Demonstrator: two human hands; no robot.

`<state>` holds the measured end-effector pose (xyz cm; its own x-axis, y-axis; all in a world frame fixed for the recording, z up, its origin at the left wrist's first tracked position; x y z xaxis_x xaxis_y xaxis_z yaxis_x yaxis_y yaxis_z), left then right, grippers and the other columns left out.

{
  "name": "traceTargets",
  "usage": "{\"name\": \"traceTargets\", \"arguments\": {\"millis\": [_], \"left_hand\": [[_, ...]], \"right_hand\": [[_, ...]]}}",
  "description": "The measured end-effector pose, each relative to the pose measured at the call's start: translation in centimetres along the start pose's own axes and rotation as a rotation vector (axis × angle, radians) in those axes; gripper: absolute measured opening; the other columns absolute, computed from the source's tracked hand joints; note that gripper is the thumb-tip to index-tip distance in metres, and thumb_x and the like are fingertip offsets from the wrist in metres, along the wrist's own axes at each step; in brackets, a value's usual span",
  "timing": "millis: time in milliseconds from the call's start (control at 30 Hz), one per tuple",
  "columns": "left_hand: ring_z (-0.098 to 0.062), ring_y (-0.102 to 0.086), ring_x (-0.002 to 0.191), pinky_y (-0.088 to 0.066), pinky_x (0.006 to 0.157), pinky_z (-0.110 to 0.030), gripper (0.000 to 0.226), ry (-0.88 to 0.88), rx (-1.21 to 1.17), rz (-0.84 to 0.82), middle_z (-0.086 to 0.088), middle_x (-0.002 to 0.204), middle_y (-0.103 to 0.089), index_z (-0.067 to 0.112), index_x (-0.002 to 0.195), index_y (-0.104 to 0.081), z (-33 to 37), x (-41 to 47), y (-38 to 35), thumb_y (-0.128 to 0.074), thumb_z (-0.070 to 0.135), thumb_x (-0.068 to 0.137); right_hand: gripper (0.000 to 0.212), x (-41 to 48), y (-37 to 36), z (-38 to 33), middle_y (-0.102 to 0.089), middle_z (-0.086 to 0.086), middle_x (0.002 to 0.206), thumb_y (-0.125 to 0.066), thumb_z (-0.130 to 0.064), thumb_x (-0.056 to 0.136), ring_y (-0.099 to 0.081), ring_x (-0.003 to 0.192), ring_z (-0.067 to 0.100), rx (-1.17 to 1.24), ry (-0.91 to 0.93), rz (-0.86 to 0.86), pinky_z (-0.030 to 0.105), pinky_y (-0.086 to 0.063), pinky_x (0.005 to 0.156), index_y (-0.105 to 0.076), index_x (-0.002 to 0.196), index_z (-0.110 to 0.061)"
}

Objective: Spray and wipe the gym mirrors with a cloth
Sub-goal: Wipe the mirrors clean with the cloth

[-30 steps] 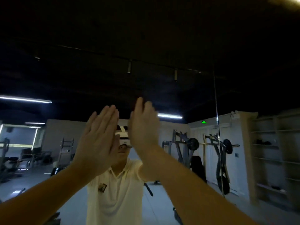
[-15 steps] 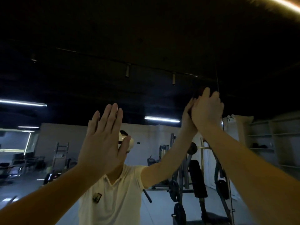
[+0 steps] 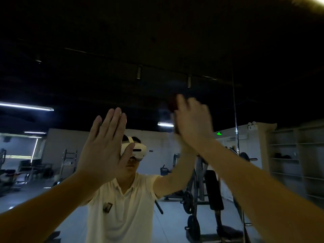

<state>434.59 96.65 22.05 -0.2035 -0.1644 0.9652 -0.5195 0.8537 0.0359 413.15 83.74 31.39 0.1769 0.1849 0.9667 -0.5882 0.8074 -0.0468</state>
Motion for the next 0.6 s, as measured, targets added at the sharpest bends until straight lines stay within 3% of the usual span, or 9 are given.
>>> {"name": "traceTargets", "arguments": {"millis": [167, 300, 433, 533, 600], "left_hand": [[-0.032, -0.006, 0.162, -0.015, 0.129, -0.057, 0.08, 0.006, 0.012, -0.005, -0.02, 0.173, -0.009, 0.0, 0.165, -0.016, 0.1, 0.1, 0.1, -0.021, 0.056, 0.107], [-0.032, -0.004, 0.162, -0.015, 0.129, -0.058, 0.08, 0.01, -0.002, -0.007, -0.021, 0.173, -0.008, 0.0, 0.165, -0.015, 0.4, -0.1, 0.3, -0.019, 0.056, 0.107], [-0.031, -0.003, 0.162, -0.013, 0.129, -0.057, 0.08, 0.006, -0.012, -0.005, -0.02, 0.174, -0.007, 0.0, 0.165, -0.014, 0.3, -0.1, 0.2, -0.02, 0.055, 0.107], [-0.031, -0.004, 0.162, -0.013, 0.129, -0.057, 0.079, 0.009, -0.028, -0.007, -0.02, 0.174, -0.008, 0.0, 0.164, -0.015, 0.3, -0.1, 0.1, -0.018, 0.055, 0.108], [-0.032, -0.004, 0.162, -0.012, 0.13, -0.057, 0.079, 0.001, -0.035, -0.01, -0.021, 0.173, -0.009, -0.001, 0.164, -0.016, 0.3, -0.1, 0.1, -0.018, 0.055, 0.108]], "right_hand": [[0.049, -4.5, 0.7, 11.5, -0.05, 0.023, 0.114, -0.038, -0.038, 0.106, -0.051, 0.099, 0.037, -0.22, -0.357, -0.083, 0.047, -0.043, 0.088, -0.048, 0.143, -0.007], [0.048, -4.3, 0.3, 7.5, -0.052, 0.018, 0.118, -0.034, -0.041, 0.106, -0.057, 0.098, 0.033, -0.085, -0.611, -0.087, 0.039, -0.042, 0.079, -0.048, 0.141, -0.011], [0.057, -4.0, 0.9, -4.7, -0.051, 0.009, 0.125, -0.025, -0.047, 0.105, -0.055, 0.1, 0.02, 0.161, -0.43, -0.052, 0.03, -0.044, 0.081, -0.039, 0.151, -0.017], [0.051, -5.7, 1.2, -11.6, -0.055, 0.009, 0.12, -0.037, -0.041, 0.107, -0.056, 0.095, 0.019, 0.285, -0.175, -0.058, 0.033, -0.049, 0.08, -0.044, 0.149, -0.012], [0.049, -7.1, 1.2, -11.7, -0.06, 0.009, 0.117, -0.049, -0.04, 0.104, -0.06, 0.094, 0.021, 0.259, 0.015, -0.063, 0.035, -0.051, 0.08, -0.051, 0.144, -0.012]]}}
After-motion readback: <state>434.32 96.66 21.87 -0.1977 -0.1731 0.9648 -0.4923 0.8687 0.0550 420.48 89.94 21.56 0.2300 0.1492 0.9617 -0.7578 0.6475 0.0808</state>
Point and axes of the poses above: each hand's wrist, its own x-axis towards the middle knuckle, its own y-axis out of the back of the hand, z = x × y, the point moved 4 cm from there along x, towards the middle knuckle
